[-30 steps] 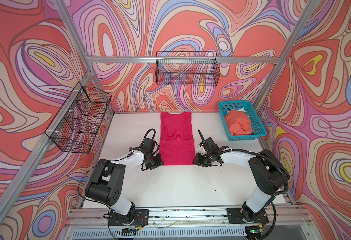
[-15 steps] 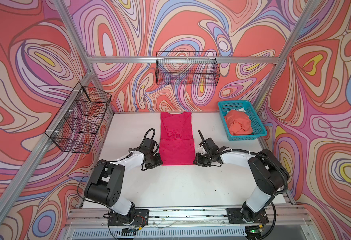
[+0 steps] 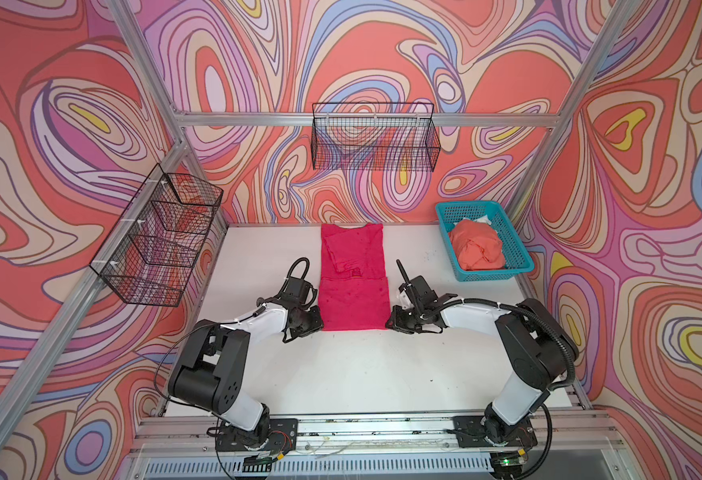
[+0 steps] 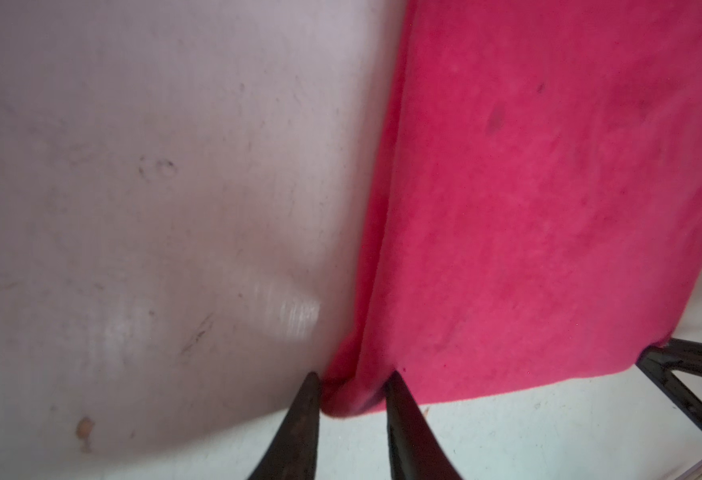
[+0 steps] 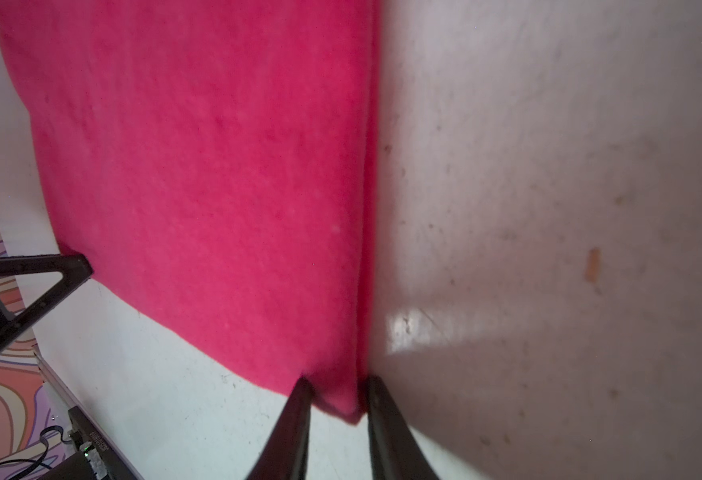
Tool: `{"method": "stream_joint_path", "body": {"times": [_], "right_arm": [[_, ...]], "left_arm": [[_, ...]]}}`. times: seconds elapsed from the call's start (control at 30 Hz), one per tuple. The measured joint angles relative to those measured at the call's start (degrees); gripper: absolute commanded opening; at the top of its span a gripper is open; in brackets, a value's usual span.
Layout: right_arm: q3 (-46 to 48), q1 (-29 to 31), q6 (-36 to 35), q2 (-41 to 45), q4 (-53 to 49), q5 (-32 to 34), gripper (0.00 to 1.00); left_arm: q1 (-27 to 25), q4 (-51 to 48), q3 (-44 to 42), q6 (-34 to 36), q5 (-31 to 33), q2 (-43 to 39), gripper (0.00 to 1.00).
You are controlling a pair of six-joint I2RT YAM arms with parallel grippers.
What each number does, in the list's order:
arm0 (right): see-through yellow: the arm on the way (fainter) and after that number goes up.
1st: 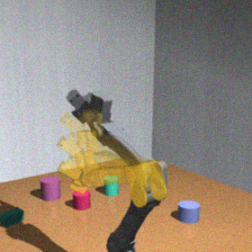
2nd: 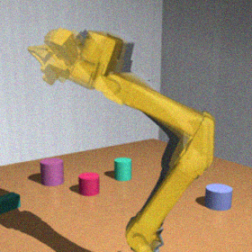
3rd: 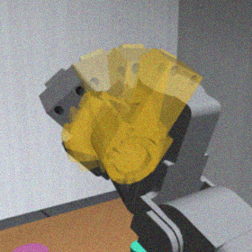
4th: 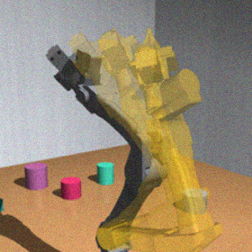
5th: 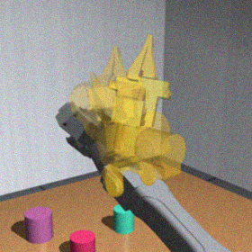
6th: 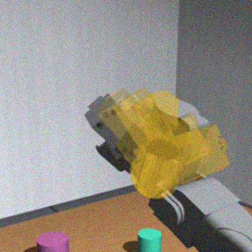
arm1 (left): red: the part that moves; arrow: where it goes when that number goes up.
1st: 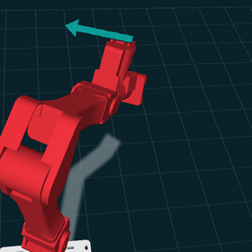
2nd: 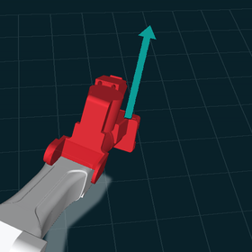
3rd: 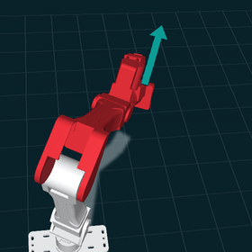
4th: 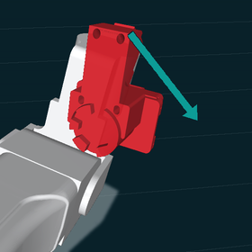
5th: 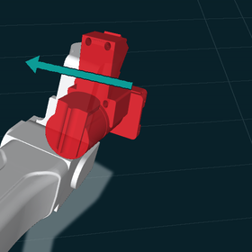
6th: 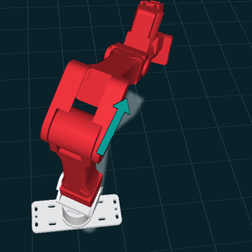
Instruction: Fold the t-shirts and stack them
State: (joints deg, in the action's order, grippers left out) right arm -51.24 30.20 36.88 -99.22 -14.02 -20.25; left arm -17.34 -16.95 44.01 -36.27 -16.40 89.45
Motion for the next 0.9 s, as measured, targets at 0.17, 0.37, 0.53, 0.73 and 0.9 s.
{"method": "stream_joint_path", "body": {"times": [0.17, 0.37, 0.53, 0.73, 0.9], "right_arm": [[0.2, 0.0, 0.2, 0.0, 0.5, -0.1, 0.24], [0.3, 0.0, 0.3, 0.0, 0.5, 0.0, 0.19], [0.5, 0.0, 0.4, -0.3, 0.6, -0.1, 0.07], [0.1, 0.0, 0.2, -1.0, 1.3, -0.9, 0.0], [-1.0, 0.0, 0.2, -0.3, -2.1, -0.4, 0.0]], "left_arm": [[-0.7, 0.2, -0.2, 0.0, 0.3, 0.0, 0.23], [-0.7, 0.3, -0.2, 0.0, 0.4, 0.4, 0.14], [-0.7, 0.5, -0.1, 0.0, 0.4, 0.7, 0.05], [-0.7, -0.2, 1.0, 0.0, 0.2, 1.5, 0.0], [-0.7, -4.8, 3.2, 0.0, 0.2, 1.4, 0.0]]}}
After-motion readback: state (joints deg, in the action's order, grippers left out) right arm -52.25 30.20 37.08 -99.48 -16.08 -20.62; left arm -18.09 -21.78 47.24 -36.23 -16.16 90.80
